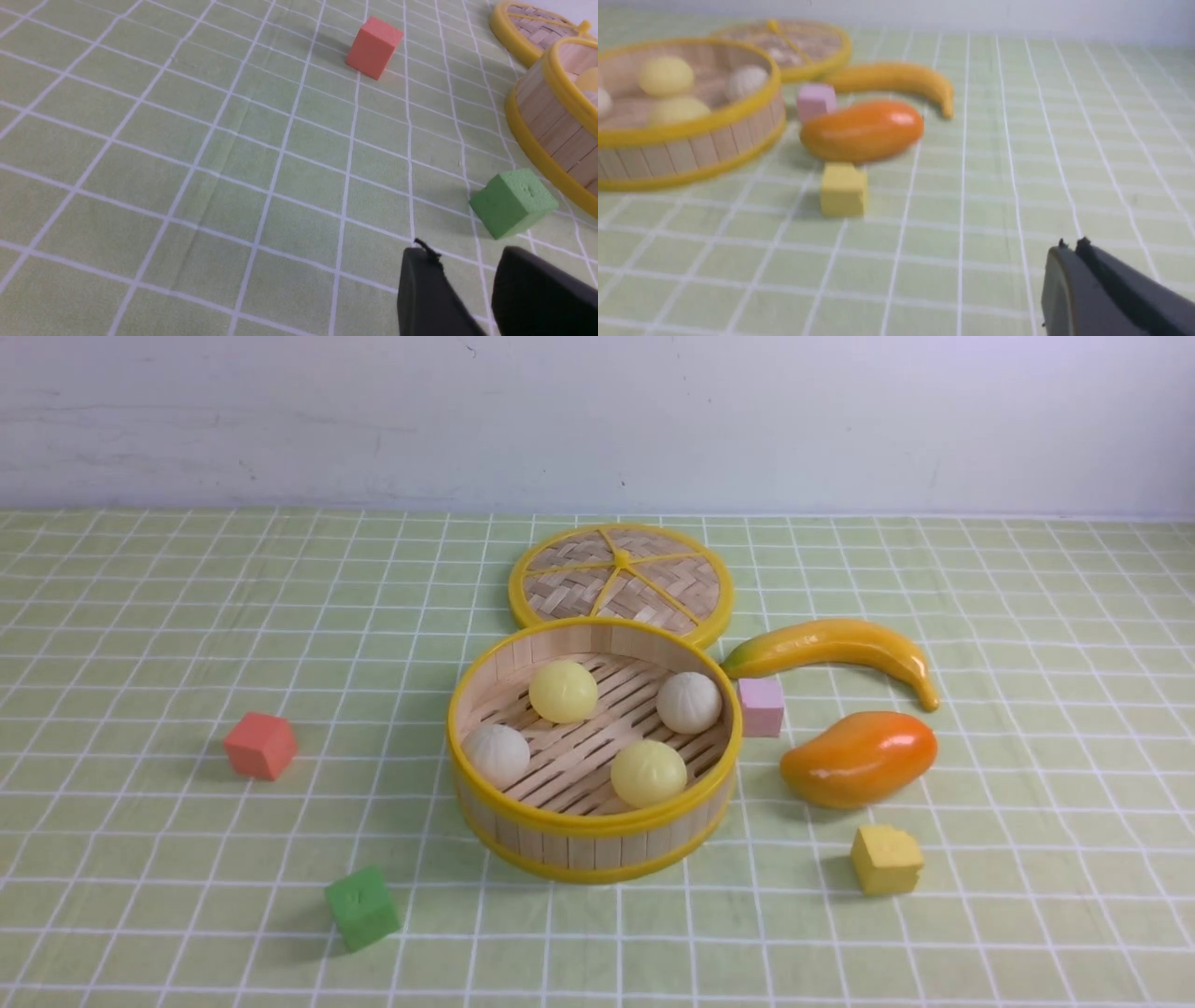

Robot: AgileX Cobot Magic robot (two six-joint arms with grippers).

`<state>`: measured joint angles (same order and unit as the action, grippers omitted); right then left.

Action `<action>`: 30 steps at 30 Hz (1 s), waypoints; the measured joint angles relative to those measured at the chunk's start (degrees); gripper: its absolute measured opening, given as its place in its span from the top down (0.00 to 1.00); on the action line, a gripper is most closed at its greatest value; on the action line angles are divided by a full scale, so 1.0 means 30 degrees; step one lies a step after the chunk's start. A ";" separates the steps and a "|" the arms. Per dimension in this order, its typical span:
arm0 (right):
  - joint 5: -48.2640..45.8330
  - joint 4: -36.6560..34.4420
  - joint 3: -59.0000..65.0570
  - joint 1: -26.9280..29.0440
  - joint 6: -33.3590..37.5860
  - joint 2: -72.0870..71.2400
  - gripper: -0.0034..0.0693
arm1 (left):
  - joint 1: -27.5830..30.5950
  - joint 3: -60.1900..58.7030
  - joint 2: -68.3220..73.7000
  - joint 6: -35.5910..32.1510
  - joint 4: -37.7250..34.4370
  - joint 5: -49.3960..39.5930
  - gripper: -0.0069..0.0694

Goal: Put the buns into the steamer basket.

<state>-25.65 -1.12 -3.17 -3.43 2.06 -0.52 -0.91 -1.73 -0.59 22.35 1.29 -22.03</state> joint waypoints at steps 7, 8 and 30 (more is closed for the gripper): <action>0.0812 0.0126 0.1318 0.1187 -0.0013 -0.0024 0.94 | 0.0000 0.0000 0.0000 0.0000 0.0000 0.0007 0.61; 0.0836 0.0126 0.1318 0.1187 -0.0013 -0.0024 0.94 | 0.0000 0.0000 0.0000 0.0000 0.0000 0.0007 0.61; 0.0979 0.0126 0.1364 0.1187 -0.0059 -0.0024 0.90 | 0.0000 0.0000 0.0000 0.0000 0.0000 0.0007 0.60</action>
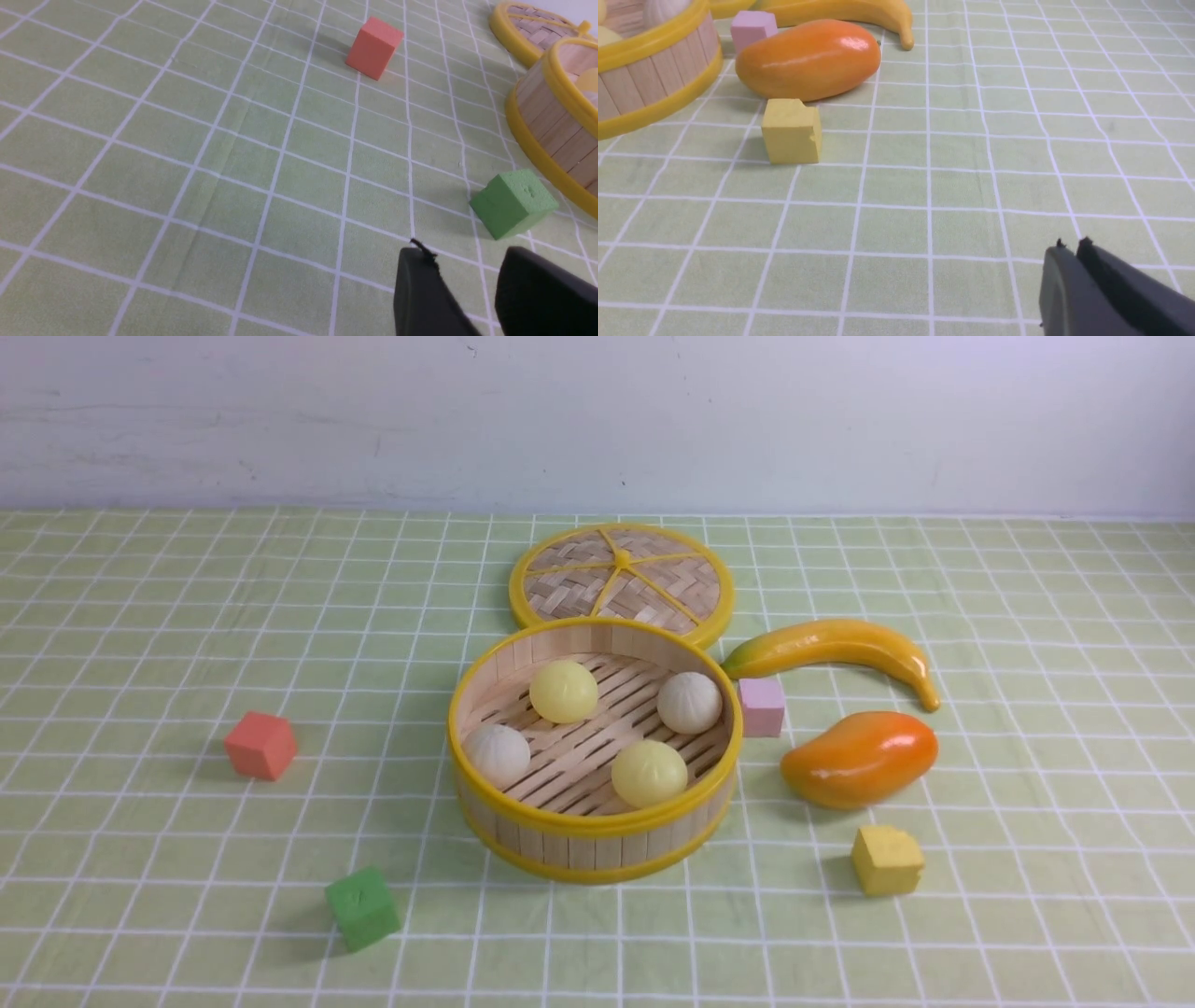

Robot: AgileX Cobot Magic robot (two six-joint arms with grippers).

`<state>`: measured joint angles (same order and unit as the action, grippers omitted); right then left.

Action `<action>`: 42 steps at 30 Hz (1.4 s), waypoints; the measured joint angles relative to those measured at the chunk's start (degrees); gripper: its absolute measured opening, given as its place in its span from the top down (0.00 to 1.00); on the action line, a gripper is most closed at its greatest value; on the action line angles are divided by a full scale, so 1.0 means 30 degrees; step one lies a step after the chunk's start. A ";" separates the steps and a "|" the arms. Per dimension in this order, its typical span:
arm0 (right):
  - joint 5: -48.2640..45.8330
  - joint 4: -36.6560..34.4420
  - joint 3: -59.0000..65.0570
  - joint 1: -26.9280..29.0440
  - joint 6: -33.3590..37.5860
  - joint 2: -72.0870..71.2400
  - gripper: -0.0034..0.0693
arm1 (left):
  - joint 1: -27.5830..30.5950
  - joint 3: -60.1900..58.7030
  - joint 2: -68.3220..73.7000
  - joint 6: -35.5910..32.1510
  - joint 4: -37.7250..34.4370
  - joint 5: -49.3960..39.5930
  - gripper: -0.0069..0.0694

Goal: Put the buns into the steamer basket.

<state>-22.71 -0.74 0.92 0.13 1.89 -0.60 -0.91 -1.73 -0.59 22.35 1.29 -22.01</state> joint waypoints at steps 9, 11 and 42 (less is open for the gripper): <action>0.0022 0.0000 0.0006 0.0000 0.0000 0.0000 0.89 | 0.0000 0.0000 0.0000 0.0000 0.0000 0.0000 0.60; 0.0043 0.0000 0.0022 0.0000 0.0000 0.0000 0.88 | 0.0000 0.0000 0.0000 0.0000 0.0000 0.0000 0.60; 0.0088 0.0022 0.0022 0.0000 0.0000 0.0000 0.84 | 0.0000 0.0000 0.0000 0.0000 0.0000 0.0000 0.60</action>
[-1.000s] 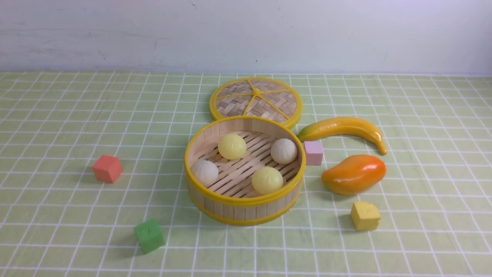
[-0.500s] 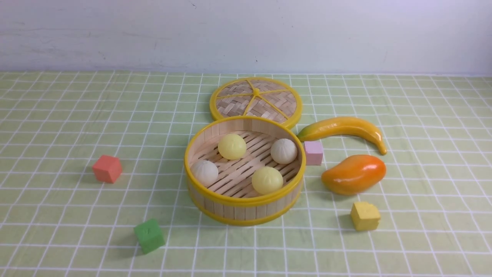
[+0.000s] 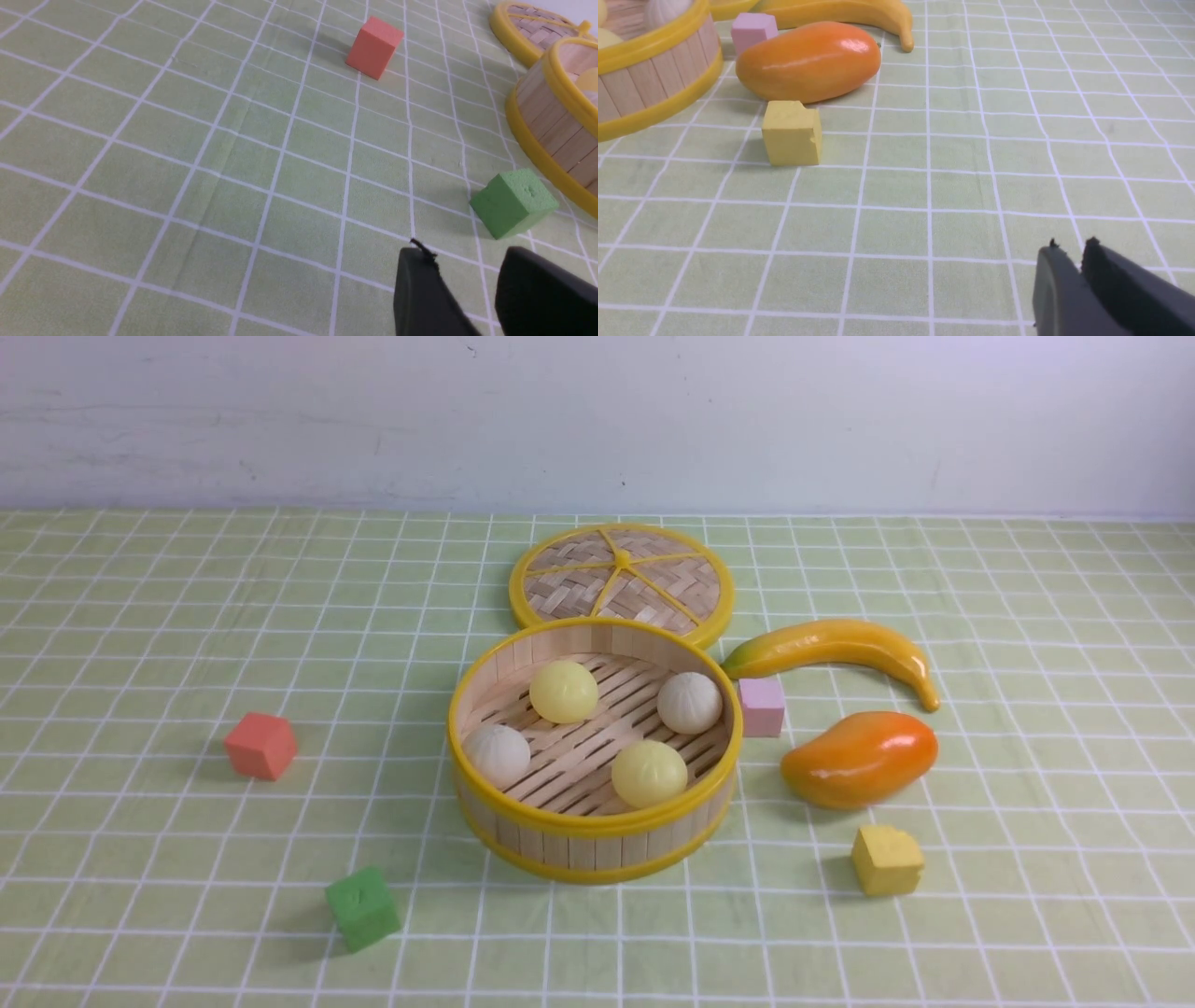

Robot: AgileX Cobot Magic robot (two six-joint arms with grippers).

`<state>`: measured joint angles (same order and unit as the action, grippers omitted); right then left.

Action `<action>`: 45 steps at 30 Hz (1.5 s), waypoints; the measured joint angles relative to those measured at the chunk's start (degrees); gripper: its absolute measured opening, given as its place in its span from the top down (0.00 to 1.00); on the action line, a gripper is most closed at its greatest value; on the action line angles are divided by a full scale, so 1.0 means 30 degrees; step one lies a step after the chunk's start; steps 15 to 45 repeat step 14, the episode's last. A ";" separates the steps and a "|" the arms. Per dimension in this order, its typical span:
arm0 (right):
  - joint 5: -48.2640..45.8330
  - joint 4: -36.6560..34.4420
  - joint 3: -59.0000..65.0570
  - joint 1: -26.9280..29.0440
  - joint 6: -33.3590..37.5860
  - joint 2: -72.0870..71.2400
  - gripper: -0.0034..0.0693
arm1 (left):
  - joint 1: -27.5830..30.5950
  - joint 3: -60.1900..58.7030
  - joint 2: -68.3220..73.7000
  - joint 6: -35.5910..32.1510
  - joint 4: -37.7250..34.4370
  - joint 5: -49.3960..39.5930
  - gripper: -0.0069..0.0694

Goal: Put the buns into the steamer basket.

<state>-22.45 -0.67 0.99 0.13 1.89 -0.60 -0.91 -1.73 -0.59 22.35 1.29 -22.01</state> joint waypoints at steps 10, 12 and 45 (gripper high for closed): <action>0.0000 0.0000 0.0000 0.0000 0.0000 0.0000 0.82 | 0.0000 0.0000 0.0000 0.0000 0.0000 0.0000 0.60; 0.0000 0.0000 0.0000 0.0000 0.0000 0.0000 0.82 | 0.0000 0.0000 0.0000 0.0000 0.0000 0.0000 0.60; 0.0000 0.0000 0.0000 0.0000 -0.0007 0.0000 0.82 | 0.0000 0.0000 0.0000 0.0000 0.0000 0.0000 0.60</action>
